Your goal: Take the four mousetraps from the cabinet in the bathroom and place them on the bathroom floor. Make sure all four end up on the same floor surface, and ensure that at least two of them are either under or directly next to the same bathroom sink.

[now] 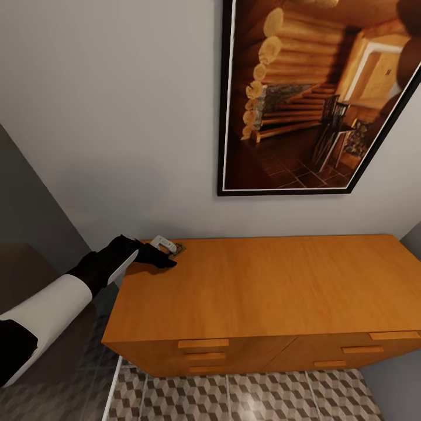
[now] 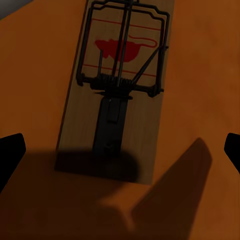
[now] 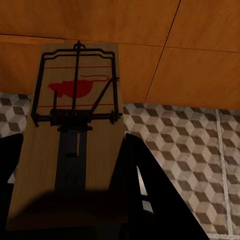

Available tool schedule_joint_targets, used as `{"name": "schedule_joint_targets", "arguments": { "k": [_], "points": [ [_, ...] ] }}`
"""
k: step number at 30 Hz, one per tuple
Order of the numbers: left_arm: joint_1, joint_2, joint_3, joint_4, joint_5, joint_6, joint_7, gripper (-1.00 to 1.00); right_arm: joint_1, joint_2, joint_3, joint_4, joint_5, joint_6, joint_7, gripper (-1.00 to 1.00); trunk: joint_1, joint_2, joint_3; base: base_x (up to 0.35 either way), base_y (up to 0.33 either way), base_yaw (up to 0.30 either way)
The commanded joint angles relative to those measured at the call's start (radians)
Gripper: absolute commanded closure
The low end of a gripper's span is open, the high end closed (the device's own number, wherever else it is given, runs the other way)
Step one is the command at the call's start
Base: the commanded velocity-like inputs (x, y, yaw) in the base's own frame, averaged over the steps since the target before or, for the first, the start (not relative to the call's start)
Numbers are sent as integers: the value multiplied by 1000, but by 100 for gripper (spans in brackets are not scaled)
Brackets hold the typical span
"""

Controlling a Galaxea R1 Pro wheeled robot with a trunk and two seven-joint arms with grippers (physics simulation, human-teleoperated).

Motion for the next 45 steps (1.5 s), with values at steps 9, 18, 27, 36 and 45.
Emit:
{"name": "schedule_joint_targets", "arguments": {
  "k": [9, 18, 27, 36, 45],
  "points": [
    [-1, 1, -4, 0, 5, 4, 1, -100, -1, 0, 9, 1, -11, -4, -2, 100, 1, -2, -4, 0, 0, 0],
    [-1, 1, -4, -1, 5, 4, 1, -100, -1, 0, 9, 1, -11, -4, -2, 100, 1, -2, -5, 0, 0, 0],
    [-1, 1, -4, 1, 5, 4, 1, -100, -1, 0, 9, 1, -11, -4, -2, 100, 1, -2, -5, 0, 0, 0],
    [-1, 1, -4, 1, 5, 4, 1, -100, -1, 0, 9, 1, -11, -4, -2, 100, 1, -2, -9, 0, 0, 0],
    [-1, 2, -4, 2, 5, 4, 1, -100, -1, 2, 9, 1, -11, -4, -2, 100, 1, -2, -17, 0, 0, 0]
  ]
}}
